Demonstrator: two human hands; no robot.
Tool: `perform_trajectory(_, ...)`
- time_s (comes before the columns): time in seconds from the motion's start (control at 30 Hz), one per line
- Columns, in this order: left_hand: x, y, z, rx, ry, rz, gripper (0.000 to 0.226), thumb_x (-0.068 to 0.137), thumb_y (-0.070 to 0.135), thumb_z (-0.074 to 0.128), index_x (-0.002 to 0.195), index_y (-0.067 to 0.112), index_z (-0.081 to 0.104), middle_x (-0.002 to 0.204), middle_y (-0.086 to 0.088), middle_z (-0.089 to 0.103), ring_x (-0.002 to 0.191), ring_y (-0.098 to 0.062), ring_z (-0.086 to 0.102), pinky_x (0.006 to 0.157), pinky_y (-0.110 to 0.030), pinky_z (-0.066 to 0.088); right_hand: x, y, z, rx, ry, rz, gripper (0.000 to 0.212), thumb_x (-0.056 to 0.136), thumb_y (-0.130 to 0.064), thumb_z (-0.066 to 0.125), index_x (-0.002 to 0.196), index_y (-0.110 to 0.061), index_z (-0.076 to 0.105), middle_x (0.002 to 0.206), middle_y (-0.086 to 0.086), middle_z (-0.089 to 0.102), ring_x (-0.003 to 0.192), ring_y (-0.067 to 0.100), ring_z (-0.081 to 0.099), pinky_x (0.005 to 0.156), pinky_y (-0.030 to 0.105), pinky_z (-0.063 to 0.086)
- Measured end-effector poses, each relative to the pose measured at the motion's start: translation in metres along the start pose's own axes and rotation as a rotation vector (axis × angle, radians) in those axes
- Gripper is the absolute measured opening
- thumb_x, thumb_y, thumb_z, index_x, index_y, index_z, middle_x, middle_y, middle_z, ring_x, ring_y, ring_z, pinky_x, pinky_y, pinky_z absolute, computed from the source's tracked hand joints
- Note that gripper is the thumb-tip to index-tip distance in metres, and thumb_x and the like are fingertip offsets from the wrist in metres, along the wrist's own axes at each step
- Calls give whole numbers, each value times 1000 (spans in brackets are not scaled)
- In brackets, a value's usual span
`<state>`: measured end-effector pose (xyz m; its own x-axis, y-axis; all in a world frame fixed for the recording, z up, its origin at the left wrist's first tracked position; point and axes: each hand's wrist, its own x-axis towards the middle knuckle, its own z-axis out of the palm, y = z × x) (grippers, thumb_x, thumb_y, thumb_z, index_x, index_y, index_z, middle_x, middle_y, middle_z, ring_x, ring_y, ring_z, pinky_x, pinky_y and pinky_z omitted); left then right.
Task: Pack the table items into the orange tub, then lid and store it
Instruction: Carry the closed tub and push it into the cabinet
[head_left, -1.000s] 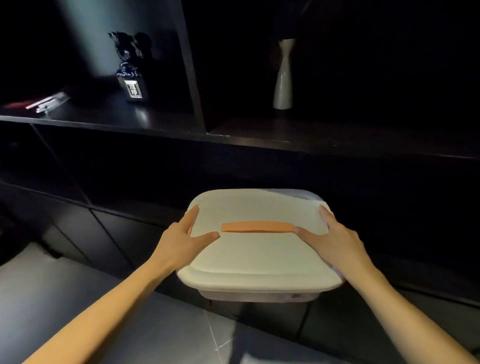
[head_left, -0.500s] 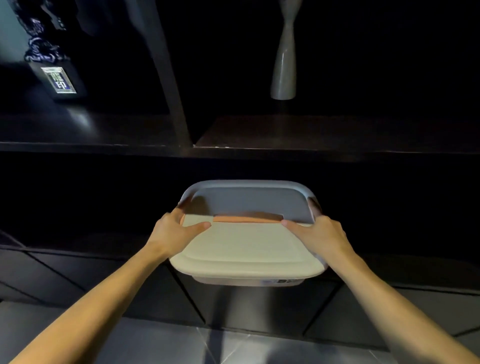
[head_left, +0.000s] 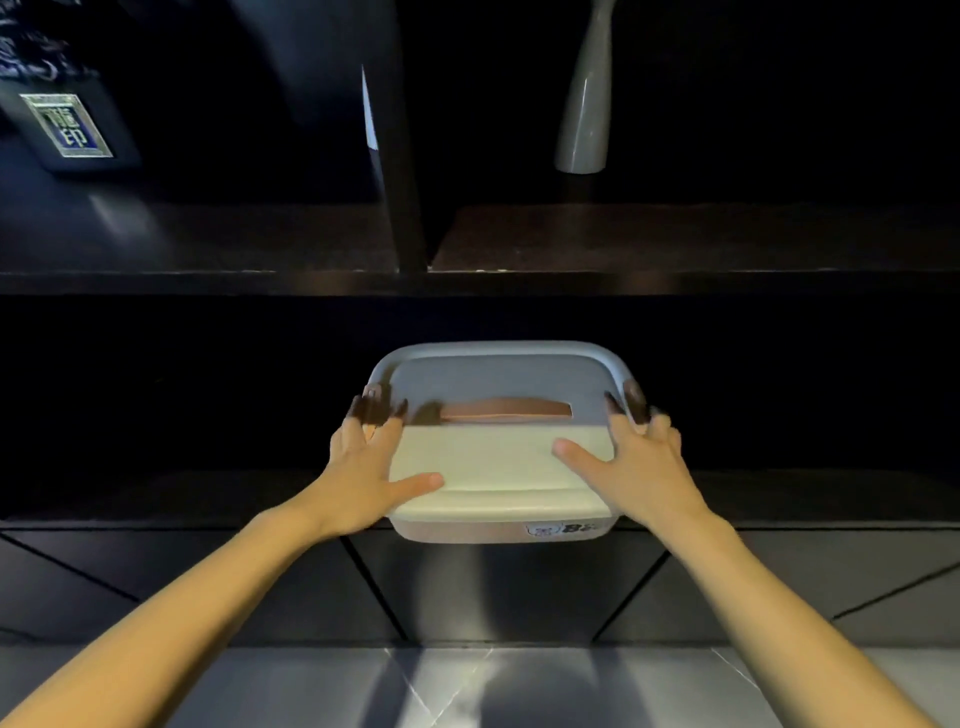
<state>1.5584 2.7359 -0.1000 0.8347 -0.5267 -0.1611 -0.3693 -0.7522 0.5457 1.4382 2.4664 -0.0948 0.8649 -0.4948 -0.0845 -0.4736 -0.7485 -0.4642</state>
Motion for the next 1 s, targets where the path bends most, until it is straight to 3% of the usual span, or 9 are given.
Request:
perform_trajectory(0.07, -10, -4, 3, 1, -18, 109, 102, 65, 71, 59, 141, 45, -3, 151, 5, -20, 137, -18, -22, 111, -51, 1, -12, 6, 0, 9, -58, -111, 99, 62, -86, 41, 144, -46, 2, 153, 6, -2, 139, 22, -5, 112, 44, 14)
perform_trajectory(0.13, -14, -7, 5, 10, -38, 135, 112, 63, 67, 66, 143, 39, -8, 147, 9, -34, 130, -12, -37, 109, -47, -6, -20, 12, -1, -54, -112, -195, 103, 56, -88, 43, 139, -54, -5, 155, 1, -8, 140, 19, -14, 114, 45, 6)
perform_trajectory(0.27, -13, -9, 11, 27, 25, 167, 120, 58, 70, 66, 144, 31, -9, 152, 4, -24, 133, -14, -33, 110, -45, -7, -17, 17, -1, -88, -136, -219, 106, 56, -83, 53, 142, -50, 0, 156, 0, -5, 139, 14, -17, 114, 41, -3)
perform_trajectory(0.37, -7, -10, 11, 57, 67, 178, 123, 54, 72, 64, 145, 27, -6, 153, 4, -17, 135, -13, -29, 109, -41, -7, -9, 18, -3, -52, -127, -227, 110, 49, -87, 49, 144, -44, 14, 155, -6, 1, 135, 7, -10, 113, 40, 2)
perform_trajectory(0.53, 15, -12, 6, 69, 87, 205, 118, 57, 68, 68, 145, 31, -1, 153, 3, -17, 134, -12, -30, 109, -37, -9, 12, 13, -6, -49, -158, -186, 110, 42, -90, 48, 140, -52, 17, 157, -1, -4, 141, 23, -3, 112, 41, 11)
perform_trajectory(0.63, 29, -17, 3, 137, 105, 227, 120, 50, 80, 53, 146, 28, 3, 155, 0, -11, 137, -18, -27, 115, -41, -8, 22, 9, -4, -80, -151, -188, 113, 38, -96, 40, 140, -54, 14, 157, 4, -6, 143, 28, 2, 111, 42, 13)
perform_trajectory(0.8, 44, -24, 1, 191, 118, 250, 120, 53, 83, 55, 146, 25, 6, 156, -2, -4, 138, -19, -26, 115, -42, -9, 35, 7, 1, -43, -138, -197, 109, 42, -93, 47, 139, -55, 13, 157, -1, -10, 142, 13, -15, 113, 38, 14)
perform_trajectory(0.9, 47, -26, 3, 181, 145, 236, 123, 48, 89, 46, 146, 26, 8, 152, 4, -12, 137, -16, -28, 115, -41, -7, 39, 7, 2, -49, -131, -182, 108, 41, -92, 48, 137, -58, 12, 157, -6, -11, 144, 17, 3, 109, 33, 25)
perform_trajectory(1.0, 46, -26, 4, 176, 148, 240, 122, 48, 91, 42, 146, 26, 9, 155, -2, -7, 138, -17, -26, 115, -39, -7, 38, 6, 2, -108, -121, -183, 104, 45, -92, 46, 137, -59, 9, 156, -7, -10, 143, 21, 12, 110, 39, 25)
